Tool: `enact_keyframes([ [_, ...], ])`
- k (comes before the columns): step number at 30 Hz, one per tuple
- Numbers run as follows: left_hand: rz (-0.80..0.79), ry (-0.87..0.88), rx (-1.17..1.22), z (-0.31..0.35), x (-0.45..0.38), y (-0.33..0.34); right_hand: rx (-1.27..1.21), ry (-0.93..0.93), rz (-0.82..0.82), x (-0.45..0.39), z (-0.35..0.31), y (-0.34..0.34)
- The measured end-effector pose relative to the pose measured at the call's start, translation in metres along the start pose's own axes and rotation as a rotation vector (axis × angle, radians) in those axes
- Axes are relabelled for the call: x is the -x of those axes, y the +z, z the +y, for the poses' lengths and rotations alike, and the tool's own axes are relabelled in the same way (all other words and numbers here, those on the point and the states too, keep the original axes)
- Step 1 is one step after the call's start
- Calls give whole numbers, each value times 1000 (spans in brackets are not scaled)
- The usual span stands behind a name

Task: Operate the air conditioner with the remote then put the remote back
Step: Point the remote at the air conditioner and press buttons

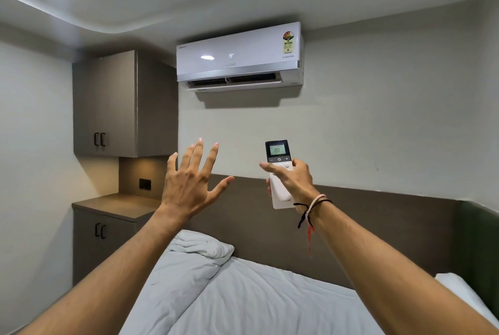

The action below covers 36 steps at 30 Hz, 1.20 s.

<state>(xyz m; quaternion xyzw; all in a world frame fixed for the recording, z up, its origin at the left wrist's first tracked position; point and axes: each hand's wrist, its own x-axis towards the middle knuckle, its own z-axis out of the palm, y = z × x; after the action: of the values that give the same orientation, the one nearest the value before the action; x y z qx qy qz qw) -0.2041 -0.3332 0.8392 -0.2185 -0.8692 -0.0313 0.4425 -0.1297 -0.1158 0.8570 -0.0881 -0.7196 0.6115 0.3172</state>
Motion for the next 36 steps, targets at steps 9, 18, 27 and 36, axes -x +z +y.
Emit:
enact_keyframes([
  [9,7,14,10,2,-3,1,249,-158,149,-2,6,1],
  [18,7,25,37,8,-3,3,346,-251,342,-4,9,-9],
  [27,-5,75,136,62,8,21,500,-197,413,12,33,-55],
  [36,-96,179,328,175,55,71,619,4,495,41,117,-141],
])
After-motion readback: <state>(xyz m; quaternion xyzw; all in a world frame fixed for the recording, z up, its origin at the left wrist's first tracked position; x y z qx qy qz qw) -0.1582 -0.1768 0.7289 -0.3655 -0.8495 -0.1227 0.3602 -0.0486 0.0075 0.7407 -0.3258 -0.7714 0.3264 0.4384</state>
